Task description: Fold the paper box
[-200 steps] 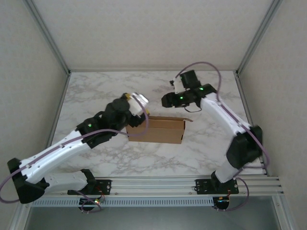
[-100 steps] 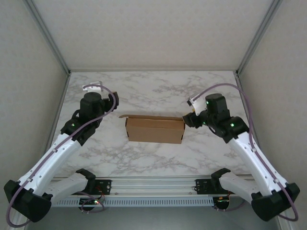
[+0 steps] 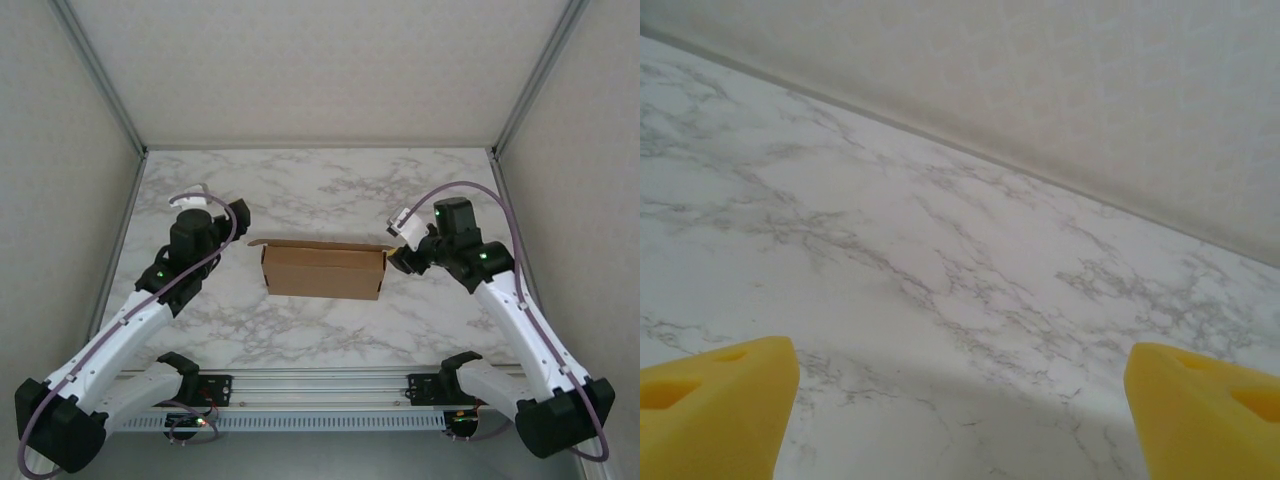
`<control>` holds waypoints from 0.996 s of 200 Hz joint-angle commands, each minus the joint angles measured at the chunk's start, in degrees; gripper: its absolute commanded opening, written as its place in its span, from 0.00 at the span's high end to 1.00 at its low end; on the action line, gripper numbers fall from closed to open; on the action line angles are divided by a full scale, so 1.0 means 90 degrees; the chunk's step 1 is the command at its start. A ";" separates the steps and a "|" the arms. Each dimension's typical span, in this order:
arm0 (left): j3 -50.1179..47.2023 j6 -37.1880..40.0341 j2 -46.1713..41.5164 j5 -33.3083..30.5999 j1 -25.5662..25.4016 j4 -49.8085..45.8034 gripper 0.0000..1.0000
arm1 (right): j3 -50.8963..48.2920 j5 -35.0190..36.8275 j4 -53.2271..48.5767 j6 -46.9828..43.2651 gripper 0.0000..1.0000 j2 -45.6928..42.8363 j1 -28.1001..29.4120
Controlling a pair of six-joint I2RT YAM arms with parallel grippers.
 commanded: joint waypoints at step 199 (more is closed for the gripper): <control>-0.1147 -0.2249 0.0362 0.2409 0.0542 0.1194 0.27 | 0.0614 -0.0450 -0.0454 0.1245 1.00 0.0885 0.0121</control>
